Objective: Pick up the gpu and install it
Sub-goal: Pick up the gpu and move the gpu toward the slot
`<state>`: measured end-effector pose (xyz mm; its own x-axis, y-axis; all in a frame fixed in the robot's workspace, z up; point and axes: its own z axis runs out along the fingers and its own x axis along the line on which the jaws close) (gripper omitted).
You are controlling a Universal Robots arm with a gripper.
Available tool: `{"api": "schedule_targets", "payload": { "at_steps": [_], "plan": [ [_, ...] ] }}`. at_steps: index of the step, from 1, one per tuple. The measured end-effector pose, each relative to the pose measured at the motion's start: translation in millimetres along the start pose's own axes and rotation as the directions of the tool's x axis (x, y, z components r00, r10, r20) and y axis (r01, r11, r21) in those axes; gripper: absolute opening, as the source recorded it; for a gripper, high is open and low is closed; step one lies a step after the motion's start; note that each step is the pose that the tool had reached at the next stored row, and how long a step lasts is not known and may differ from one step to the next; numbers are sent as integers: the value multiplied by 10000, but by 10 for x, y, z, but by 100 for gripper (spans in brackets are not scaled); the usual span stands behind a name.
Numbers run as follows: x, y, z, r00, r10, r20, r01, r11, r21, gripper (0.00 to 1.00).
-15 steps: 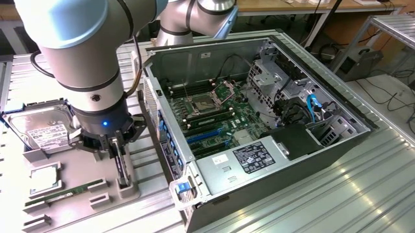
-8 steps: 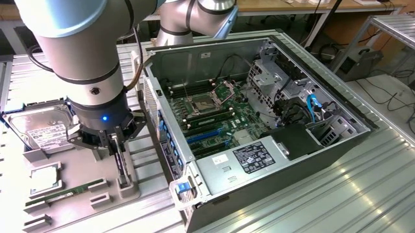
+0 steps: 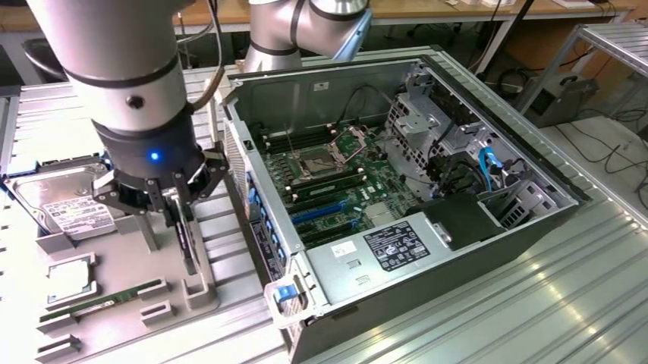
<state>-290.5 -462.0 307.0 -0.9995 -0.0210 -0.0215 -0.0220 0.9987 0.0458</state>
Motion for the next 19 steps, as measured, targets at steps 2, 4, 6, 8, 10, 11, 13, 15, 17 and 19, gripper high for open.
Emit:
{"api": "schedule_targets", "payload": {
  "at_steps": [2, 4, 6, 8, 10, 11, 13, 15, 17, 19],
  "plan": [
    [-2, 3, -92, 10000, 1, -1, -1, 10000, 1, 26],
    [-7, 5, -207, 10000, 0, -4, 0, 10000, 0, 26],
    [-18, 8, -343, 10000, 1, -19, -1, 10000, -1, 26],
    [-30, 6, -433, 10000, 3, -48, -3, 10000, -1, 26],
    [-44, 4, -527, 10000, 5, -84, -5, 10000, -2, 26],
    [-55, 3, -573, 9999, 6, -106, -6, 10000, -2, 26],
    [-79, 2, -664, 9999, 9, -163, -9, 10000, -4, 26],
    [-113, 0, -756, 9997, 11, -226, -11, 10000, -5, 26],
    [-156, -2, -847, 9996, 13, -283, -13, 10000, -6, 26],
    [-213, -5, -938, 9994, 16, -340, -16, 10000, -7, 26]
  ]
}}
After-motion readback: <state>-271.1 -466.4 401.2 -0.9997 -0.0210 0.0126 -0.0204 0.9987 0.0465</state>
